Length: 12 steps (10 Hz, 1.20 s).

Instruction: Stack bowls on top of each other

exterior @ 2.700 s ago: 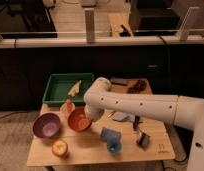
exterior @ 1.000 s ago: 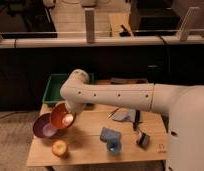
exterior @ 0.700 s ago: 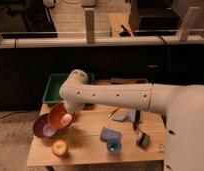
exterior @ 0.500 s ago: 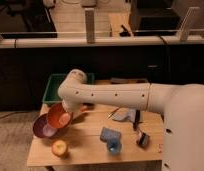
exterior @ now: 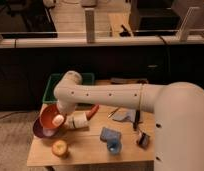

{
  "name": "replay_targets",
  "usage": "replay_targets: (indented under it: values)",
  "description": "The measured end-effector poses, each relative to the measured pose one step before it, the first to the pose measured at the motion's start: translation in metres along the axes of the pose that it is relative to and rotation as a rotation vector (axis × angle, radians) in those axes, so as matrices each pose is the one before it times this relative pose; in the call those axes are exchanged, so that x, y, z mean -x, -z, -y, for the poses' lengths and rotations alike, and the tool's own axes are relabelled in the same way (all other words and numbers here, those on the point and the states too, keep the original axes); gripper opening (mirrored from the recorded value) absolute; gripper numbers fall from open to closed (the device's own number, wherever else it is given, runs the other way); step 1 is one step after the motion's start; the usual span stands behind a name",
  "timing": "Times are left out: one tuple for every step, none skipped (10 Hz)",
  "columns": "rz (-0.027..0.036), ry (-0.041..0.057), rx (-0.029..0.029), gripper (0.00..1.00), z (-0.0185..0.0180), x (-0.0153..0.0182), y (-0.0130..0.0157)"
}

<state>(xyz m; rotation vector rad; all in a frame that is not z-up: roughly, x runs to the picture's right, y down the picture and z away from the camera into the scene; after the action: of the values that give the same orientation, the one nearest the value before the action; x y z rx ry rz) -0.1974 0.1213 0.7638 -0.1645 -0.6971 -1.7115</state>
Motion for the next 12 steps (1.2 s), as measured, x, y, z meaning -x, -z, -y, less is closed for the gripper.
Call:
replay_targets:
  values:
    - [0.02019,0.0027,-0.00797,0.03,0.00828,-0.0008,-0.00832]
    - [0.02048,0.00858,-0.00965,0.03,0.00174,-0.00033,-0.00655]
    - [0.01873,0.01198,-0.0126,0.1,-0.0006,-0.00015,-0.00443]
    - [0.01125,0.01353,-0.01608,0.19,0.00197,-0.00015,-0.00317]
    - [0.00728,0.01639,-0.01531,0.3,0.00393,-0.00069,-0.00241]
    - [0.0061,0.01104,-0.009,0.4,0.00214,-0.0005,-0.00216]
    - [0.00655,0.00782,-0.00374,0.5,0.00068,-0.00037,-0.00255]
    - [0.00517,0.01029,-0.00337,0.62,0.00145,-0.00053,-0.00244]
    - [0.00279,0.00799,-0.00215,0.7,0.00086,-0.0001,-0.00137]
    - [0.00185,0.00748,-0.00083,0.76,0.00045,-0.00045,-0.00067]
    - [0.00551,0.01691,-0.00064,0.8,0.00086,-0.00045,-0.00143]
    - [0.0087,0.0262,-0.00025,0.8,0.00341,-0.00026,-0.00211]
